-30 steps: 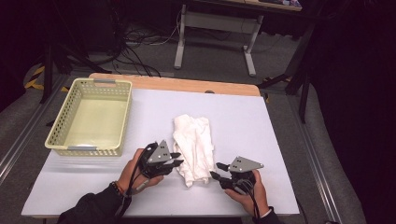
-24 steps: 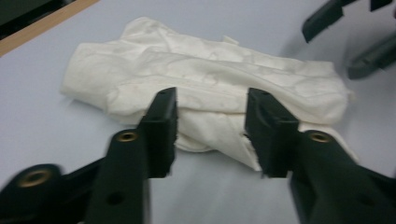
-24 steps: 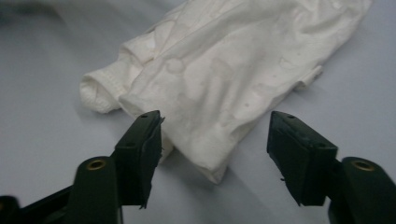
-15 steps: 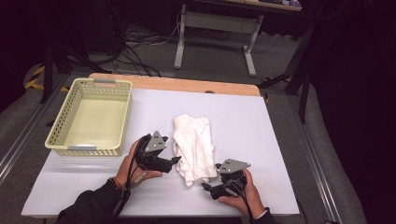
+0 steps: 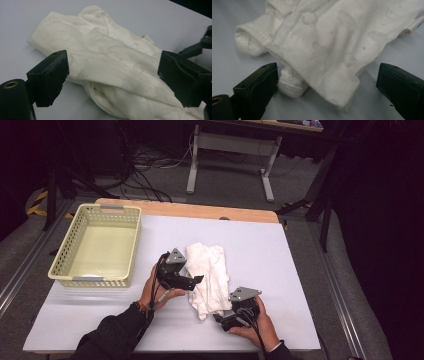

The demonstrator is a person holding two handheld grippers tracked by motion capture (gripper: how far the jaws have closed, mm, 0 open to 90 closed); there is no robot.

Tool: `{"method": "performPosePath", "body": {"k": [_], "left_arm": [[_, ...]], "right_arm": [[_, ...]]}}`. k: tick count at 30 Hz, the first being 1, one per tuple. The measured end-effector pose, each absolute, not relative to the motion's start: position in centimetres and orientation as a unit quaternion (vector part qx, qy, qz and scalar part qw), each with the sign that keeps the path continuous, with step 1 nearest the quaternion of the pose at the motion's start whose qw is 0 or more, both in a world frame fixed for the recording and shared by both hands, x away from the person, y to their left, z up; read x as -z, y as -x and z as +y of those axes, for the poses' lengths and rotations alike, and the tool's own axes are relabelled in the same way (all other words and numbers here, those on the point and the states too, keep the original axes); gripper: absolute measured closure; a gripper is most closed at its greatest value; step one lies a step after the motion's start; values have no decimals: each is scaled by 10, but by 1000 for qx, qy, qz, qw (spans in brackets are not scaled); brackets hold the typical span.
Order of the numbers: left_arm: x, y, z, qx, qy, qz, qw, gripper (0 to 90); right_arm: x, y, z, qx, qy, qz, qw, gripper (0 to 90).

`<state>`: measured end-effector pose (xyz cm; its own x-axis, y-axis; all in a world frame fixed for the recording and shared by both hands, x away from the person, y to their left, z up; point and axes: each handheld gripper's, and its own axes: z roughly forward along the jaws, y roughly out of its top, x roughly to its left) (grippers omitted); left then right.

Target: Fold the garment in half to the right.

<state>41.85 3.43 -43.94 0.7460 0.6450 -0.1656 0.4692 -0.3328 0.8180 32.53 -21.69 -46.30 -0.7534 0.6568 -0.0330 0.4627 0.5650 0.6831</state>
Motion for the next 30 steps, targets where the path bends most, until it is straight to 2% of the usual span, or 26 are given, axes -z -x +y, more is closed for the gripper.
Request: {"method": "performPosePath", "body": {"k": [5, 13, 16, 19, 21, 24, 26, 30], "left_arm": [[449, -441, 29, -65, -798, 393, 452, 109], [461, -456, 19, -50, -805, 424, 411, 128], [460, -454, 15, -68, -813, 422, 396, 203], [459, -448, 8, -82, -829, 398, 385, 348], [459, -447, 7, -70, -831, 389, 392, 445], [459, -447, 9, -53, -830, 383, 402, 570], [460, -448, 11, -42, -828, 381, 410, 621], [461, -449, 13, -33, -826, 380, 416, 654]], "right_arm": [[463, -328, -213, -344, -312, 874, 140, 96], [461, -328, -209, -362, -301, 871, 138, 301], [461, -328, -208, -363, -300, 871, 140, 339], [460, -325, -207, -367, -297, 870, 145, 466], [459, -323, -205, -369, -294, 870, 146, 580], [460, -321, -203, -371, -289, 870, 148, 627], [460, -321, -204, -373, -287, 870, 147, 667], [460, -321, -205, -377, -287, 868, 149, 713]]}}
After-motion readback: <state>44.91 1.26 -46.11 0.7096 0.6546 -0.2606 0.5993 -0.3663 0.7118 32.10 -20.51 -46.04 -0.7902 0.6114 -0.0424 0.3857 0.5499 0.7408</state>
